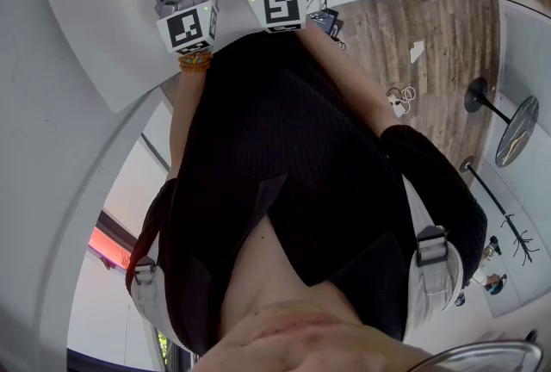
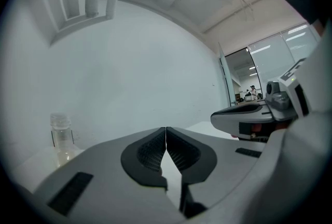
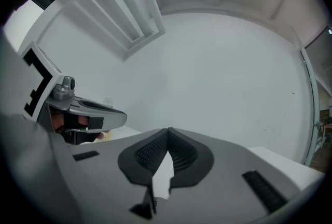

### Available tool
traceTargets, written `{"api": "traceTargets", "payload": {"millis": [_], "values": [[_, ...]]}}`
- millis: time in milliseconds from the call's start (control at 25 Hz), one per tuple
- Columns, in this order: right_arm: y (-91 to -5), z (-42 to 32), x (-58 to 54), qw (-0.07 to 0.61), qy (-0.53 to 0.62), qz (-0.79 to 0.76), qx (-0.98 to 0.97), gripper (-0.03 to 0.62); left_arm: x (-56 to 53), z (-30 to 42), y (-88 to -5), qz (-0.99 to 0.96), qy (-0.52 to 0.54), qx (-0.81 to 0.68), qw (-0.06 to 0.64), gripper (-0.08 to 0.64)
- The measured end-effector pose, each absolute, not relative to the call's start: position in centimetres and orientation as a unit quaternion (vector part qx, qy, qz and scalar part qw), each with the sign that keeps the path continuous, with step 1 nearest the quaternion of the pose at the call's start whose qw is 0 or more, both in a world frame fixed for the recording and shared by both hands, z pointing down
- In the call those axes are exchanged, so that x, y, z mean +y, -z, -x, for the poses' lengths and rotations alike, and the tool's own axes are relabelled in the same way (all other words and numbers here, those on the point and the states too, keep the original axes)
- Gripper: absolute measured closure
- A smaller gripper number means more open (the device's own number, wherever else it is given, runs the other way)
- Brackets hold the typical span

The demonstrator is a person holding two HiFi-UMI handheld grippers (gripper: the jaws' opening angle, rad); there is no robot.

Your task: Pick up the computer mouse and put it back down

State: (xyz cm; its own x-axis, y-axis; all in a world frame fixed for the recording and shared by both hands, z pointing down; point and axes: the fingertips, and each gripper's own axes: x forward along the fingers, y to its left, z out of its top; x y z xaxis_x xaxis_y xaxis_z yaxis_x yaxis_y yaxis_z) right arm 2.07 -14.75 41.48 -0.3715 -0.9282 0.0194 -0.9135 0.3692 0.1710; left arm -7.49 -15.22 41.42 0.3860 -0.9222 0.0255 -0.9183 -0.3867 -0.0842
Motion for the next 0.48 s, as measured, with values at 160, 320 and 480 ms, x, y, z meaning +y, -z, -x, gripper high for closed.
{"api": "traceTargets", "payload": {"millis": [160,320,480], "values": [[-41.78,-2.03,-14.62,0.063,0.068,-0.555,-0.827,0.566,-15.09,7.51,-41.68,0.832,0.033,0.553,0.028,0.546],[-41.93,-1.99,-14.54,0.065,0.066,-0.554,-0.827,0.566,-15.01,7.42,-41.67,0.833,0.033,0.551,0.029,0.546],[-42.11,-1.83,-14.63,0.064,0.065,-0.553,-0.828,0.566,-15.13,7.52,-41.79,0.833,0.032,0.551,0.028,0.545]]}}
